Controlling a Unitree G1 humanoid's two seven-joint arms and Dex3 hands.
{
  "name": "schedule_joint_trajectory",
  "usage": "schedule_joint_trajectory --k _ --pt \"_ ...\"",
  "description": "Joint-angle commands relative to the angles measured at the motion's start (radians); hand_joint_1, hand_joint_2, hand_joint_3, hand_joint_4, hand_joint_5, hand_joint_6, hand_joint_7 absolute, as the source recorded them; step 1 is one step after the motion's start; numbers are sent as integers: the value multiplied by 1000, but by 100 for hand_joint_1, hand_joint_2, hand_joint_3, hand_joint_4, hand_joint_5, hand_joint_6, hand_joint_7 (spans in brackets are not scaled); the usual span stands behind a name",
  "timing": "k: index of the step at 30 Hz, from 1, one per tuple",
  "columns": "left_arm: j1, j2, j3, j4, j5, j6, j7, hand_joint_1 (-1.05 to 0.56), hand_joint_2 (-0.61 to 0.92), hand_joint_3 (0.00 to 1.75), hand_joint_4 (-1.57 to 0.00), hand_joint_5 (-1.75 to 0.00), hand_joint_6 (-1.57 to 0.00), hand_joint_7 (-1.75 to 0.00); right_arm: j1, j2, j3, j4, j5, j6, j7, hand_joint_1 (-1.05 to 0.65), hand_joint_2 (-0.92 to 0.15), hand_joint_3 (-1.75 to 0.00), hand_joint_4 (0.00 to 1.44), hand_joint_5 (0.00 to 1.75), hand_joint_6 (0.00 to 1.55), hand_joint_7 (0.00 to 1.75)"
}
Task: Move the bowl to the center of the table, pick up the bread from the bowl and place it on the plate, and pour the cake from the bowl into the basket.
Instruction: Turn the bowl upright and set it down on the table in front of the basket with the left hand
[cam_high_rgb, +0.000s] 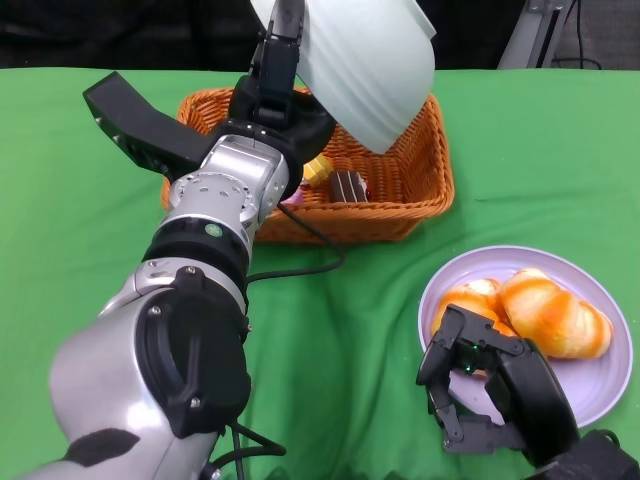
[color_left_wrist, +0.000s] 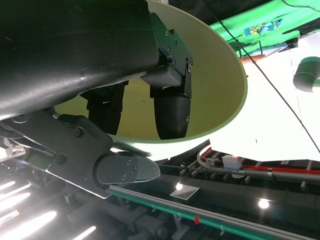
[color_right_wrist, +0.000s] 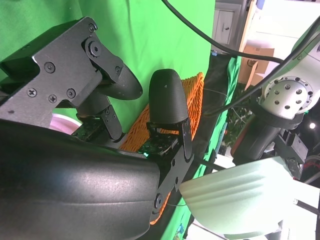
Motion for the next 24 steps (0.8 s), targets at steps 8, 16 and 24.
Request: schedule_joint_trajectory --k 8,16,24 --pt "-24 23 -78 -27 51 -4 -94 -19 91 51 -73 -175 -53 -172 2 -8 1 -5 11 4 -1 -9 -44 -131 88 175 66 164" --pt "15 33 -266 -73 262 -249 -241 -9 70 93 -73 -175 -65 -163 0 -5 -3 8 22 -4 5 -9 -44 -132 86 175 66 163" --pt "75 64 -471 -94 519 -600 -289 -14 66 95 -71 -175 -67 -157 2 -4 1 1 43 11 27 -8 -45 -132 86 175 66 163"
